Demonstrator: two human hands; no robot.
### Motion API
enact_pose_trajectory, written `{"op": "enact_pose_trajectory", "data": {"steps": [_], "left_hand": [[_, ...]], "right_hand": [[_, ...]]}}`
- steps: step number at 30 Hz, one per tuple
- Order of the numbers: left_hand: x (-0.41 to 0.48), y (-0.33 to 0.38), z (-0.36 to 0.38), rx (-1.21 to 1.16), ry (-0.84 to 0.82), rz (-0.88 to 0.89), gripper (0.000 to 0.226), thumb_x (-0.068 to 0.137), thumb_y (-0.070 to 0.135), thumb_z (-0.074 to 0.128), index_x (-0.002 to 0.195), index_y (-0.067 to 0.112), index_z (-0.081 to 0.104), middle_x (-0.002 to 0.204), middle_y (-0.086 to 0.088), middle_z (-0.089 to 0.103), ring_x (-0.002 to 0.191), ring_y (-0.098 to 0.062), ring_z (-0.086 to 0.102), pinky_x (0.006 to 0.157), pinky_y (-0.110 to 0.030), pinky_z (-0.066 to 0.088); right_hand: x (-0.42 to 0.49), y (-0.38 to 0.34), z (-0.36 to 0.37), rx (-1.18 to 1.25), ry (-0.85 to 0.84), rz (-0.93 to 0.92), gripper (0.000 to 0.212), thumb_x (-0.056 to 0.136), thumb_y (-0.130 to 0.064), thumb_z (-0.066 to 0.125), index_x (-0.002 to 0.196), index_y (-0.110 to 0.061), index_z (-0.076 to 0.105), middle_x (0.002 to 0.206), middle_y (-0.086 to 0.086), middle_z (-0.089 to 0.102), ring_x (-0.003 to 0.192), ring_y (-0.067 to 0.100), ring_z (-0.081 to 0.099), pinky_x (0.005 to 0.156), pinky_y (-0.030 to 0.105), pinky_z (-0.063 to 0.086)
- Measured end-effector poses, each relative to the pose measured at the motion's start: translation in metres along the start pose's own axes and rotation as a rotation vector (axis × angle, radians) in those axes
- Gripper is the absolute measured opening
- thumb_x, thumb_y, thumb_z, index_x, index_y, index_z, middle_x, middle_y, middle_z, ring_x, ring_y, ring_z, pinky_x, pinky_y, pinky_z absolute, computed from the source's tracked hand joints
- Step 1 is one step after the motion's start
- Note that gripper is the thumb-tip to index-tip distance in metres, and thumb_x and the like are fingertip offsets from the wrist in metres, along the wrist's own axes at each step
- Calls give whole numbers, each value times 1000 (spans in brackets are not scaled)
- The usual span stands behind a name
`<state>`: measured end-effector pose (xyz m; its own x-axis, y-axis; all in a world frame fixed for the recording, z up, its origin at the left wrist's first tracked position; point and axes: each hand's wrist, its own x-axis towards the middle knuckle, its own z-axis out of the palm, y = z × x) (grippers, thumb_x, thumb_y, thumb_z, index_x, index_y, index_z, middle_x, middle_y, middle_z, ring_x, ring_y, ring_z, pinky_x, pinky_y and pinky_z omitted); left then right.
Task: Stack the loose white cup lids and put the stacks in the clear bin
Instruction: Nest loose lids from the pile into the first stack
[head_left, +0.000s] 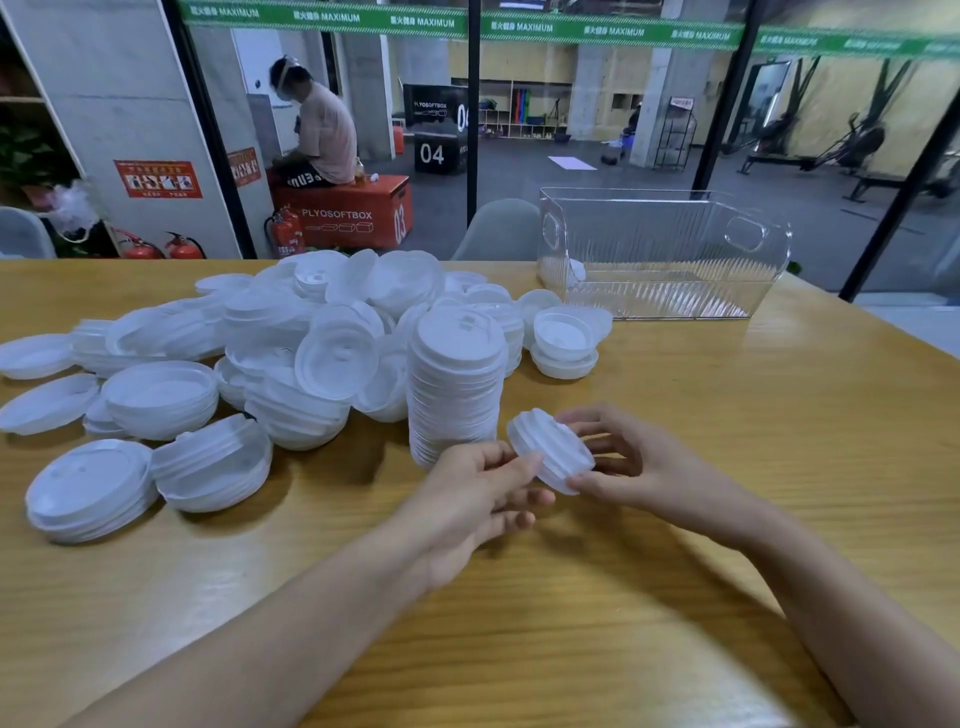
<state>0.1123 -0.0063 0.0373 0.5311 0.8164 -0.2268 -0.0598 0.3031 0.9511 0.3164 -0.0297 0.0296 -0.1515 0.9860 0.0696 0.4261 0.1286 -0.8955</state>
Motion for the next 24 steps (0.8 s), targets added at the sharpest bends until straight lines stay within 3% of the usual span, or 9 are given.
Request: {"op": "enact_pose_trajectory", "data": {"steps": [4,9,13,15,17,19,21,24], "left_hand": [[2,-2,7,97,15,9,11,92,13,64,83,6,65,64,4,65,60,-3,61,55,-16,46],[-7,5,-4,245,22,-54,16,93,13,63,79,7,65,50,0,59,37,-4,47,42,-14,37],[-16,12,-20,723,127,85,26,94,26,65,73,11,66,45,3,60,34,-9,49,41,-21,40],[-20,13,-24,1124,265,172,34,89,47,65,67,21,65,52,3,63,47,-13,58,54,-30,50],[-24,12,-22,1394,353,318,31,87,58,61,80,28,65,77,11,66,75,-10,62,69,-31,47],[-25,8,-16,1440,254,419,35,86,63,57,109,38,60,110,21,60,101,-4,57,74,-26,39],[-20,0,-14,1496,130,399,58,83,70,54,134,45,43,136,28,44,121,0,48,82,-25,36],[-11,-4,-15,1499,112,415,69,82,72,55,142,45,35,147,29,36,132,3,38,95,-20,35]], "right_hand": [[-6,-1,3,46,38,-38,45,80,-17,81,122,-22,64,118,-5,69,111,7,64,96,26,51],[-4,3,-6,22,257,-44,34,81,-13,79,111,-28,72,108,-14,72,105,9,63,86,19,52],[-4,14,-5,-98,265,-34,36,76,-23,84,107,-37,71,107,-18,68,102,8,61,86,19,51],[-3,18,-2,-103,273,-26,36,75,-28,84,105,-42,70,106,-21,66,98,6,61,83,18,49],[-2,21,-1,-98,287,-8,36,75,-34,83,105,-46,68,109,-20,64,98,5,60,82,18,48],[-1,24,-2,-122,304,-7,36,76,-37,82,107,-47,67,114,-19,61,102,3,59,85,20,49],[-2,24,-2,-148,319,-2,36,78,-37,80,111,-45,65,113,-21,59,103,0,58,86,17,47],[-4,23,-2,-158,323,-5,37,80,-37,78,114,-43,65,111,-22,57,100,-3,57,83,13,43]]}}
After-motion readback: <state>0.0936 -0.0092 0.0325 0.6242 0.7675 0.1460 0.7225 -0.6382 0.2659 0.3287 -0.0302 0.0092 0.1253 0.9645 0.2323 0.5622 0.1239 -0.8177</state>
